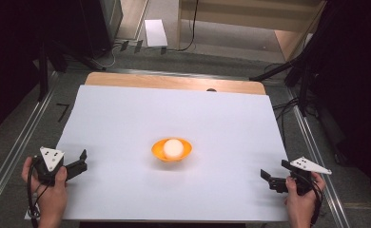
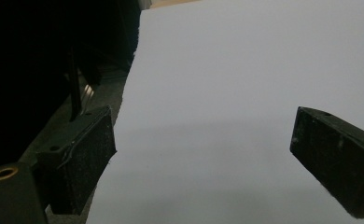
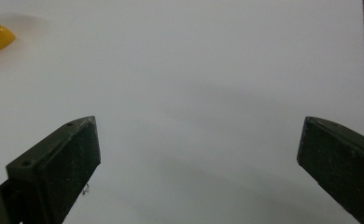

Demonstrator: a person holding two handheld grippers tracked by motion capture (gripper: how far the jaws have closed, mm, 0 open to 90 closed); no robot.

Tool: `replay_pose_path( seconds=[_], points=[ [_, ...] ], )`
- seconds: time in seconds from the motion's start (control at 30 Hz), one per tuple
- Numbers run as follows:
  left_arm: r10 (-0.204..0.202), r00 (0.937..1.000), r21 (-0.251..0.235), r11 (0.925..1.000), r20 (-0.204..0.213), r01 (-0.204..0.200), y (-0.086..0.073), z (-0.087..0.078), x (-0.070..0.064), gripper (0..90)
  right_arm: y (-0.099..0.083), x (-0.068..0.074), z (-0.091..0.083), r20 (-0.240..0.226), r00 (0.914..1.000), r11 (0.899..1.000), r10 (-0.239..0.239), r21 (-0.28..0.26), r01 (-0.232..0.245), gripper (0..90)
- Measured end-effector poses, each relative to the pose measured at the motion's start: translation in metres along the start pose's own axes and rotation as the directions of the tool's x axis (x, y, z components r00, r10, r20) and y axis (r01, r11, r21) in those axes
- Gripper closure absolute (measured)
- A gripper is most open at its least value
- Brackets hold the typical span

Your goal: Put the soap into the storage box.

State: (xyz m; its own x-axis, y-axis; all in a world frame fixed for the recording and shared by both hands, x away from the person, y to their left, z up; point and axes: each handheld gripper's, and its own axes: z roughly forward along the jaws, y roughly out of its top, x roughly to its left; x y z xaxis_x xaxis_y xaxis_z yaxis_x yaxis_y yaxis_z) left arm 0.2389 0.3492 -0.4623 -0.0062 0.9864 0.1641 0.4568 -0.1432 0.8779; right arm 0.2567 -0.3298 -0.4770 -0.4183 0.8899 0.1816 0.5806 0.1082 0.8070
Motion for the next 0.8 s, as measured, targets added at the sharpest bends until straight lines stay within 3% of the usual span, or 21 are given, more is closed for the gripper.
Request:
replay_pose_path(
  seconds=[0.27, 0.43, 0.57, 0.8],
  points=[
    [-0.002, 1.0, 0.003, 1.0, 0.001, 0.002, 0.0, 0.0, 0.001, 6.8, -0.018, -0.013, -0.028, 0.024, 0.9992, 0.996, 0.032, -0.079, -0.03, 0.0],
    [-0.007, 1.0, 0.005, 1.0, 0.005, 0.007, 0.0, 0.0, 0.001, 6.8, -0.032, -0.021, -0.05, 0.029, 0.9949, 0.983, 0.097, -0.16, -0.091, 0.0],
    [-0.008, 1.0, 0.005, 1.0, 0.006, 0.008, 0.0, 0.0, 0.001, 6.8, -0.041, -0.023, -0.052, 0.02, 0.9931, 0.98, 0.115, -0.165, -0.11, 0.0],
    [-0.007, 1.0, 0.005, 1.0, 0.004, 0.007, 0.0, 0.0, 0.001, 6.8, -0.038, -0.021, -0.051, 0.016, 0.9925, 0.979, 0.122, -0.165, -0.117, 0.0]
  ],
)
